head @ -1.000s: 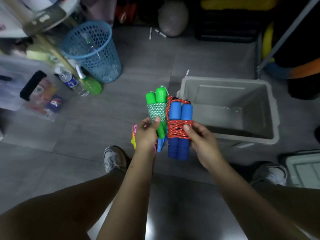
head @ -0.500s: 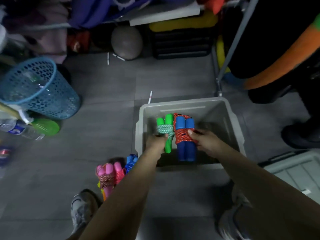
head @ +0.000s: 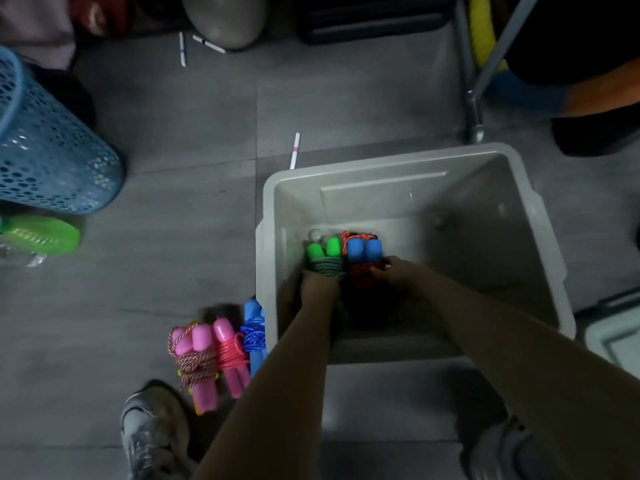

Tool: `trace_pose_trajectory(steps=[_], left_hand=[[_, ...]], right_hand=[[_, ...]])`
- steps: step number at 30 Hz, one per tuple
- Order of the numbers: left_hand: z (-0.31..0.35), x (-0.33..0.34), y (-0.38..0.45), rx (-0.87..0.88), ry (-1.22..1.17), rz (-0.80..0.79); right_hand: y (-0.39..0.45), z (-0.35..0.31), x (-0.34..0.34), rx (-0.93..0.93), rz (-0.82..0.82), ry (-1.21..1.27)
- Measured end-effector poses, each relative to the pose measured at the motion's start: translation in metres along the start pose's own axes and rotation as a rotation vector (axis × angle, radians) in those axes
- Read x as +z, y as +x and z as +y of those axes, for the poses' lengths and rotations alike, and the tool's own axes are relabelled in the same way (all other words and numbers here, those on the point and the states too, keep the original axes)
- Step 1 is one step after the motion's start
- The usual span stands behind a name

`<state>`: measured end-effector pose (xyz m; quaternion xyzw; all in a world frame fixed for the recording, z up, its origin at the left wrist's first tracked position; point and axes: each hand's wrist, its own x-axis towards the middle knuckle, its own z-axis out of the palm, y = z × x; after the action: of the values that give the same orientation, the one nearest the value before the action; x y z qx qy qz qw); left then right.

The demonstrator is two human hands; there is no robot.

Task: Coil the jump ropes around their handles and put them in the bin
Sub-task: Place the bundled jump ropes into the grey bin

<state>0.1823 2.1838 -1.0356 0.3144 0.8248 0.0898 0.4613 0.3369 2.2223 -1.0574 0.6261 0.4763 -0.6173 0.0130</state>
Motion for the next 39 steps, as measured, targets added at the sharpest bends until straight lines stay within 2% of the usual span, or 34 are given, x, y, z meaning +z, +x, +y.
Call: trace_pose_trajectory(steps=[2,3,4,6,9,11,15,17,19,22,25,29,32,35,39], left_hand=[[-0.005,0.003,0.007,0.078,0.083,-0.029],[-0.006,0.003,0.010,-0.007,0.001,0.009],[-0.007,0.003,0.009,0.004,0.034,0.014],[-0.009,0.000,0.007,0.076,0.098,0.010],[-0.006,-0.001,0.001,0.139,0.054,-0.012],[0.000,-0.002,-0.011,0.185,0.092,-0.019],[0.011,-0.009,-0.046,0.443,0.182,0.022],[0.012,-0.021,-0.073,0.537,0.173,0.074],[0.006,-0.037,-0.104,0.659,0.103,0.220],[-0.018,-0.063,-0.140,0.751,-0.052,0.409],[-0.052,-0.086,-0.159,0.677,-0.190,0.531],[-0.104,-0.105,-0.158,0.461,-0.342,0.621],[-0.141,-0.107,-0.148,0.365,-0.370,0.627],[-0.175,-0.098,-0.133,0.245,-0.428,0.526],[-0.207,-0.090,-0.105,0.204,-0.361,0.486]], right_hand=[[0.003,-0.001,-0.001,-0.019,0.038,-0.042],[0.004,-0.001,-0.002,-0.037,0.046,-0.052],[0.005,-0.002,-0.001,-0.051,0.059,-0.068],[0.003,-0.004,-0.002,-0.070,0.105,-0.100],[-0.005,-0.004,-0.004,-0.097,0.129,-0.072],[-0.012,-0.007,-0.006,-0.112,0.129,-0.149],[-0.045,-0.024,-0.001,-0.218,0.251,-0.277],[-0.072,-0.036,0.004,-0.339,0.361,-0.281],[-0.104,-0.049,0.016,-0.450,0.462,-0.250],[-0.151,-0.060,0.048,-0.638,0.509,-0.206],[-0.186,-0.065,0.088,-0.733,0.503,-0.141],[-0.205,-0.059,0.148,-0.749,0.416,-0.021],[-0.197,-0.052,0.181,-0.648,0.298,0.038],[-0.175,-0.038,0.205,-0.524,0.206,-0.026],[-0.137,-0.021,0.233,-0.332,0.111,-0.139]])
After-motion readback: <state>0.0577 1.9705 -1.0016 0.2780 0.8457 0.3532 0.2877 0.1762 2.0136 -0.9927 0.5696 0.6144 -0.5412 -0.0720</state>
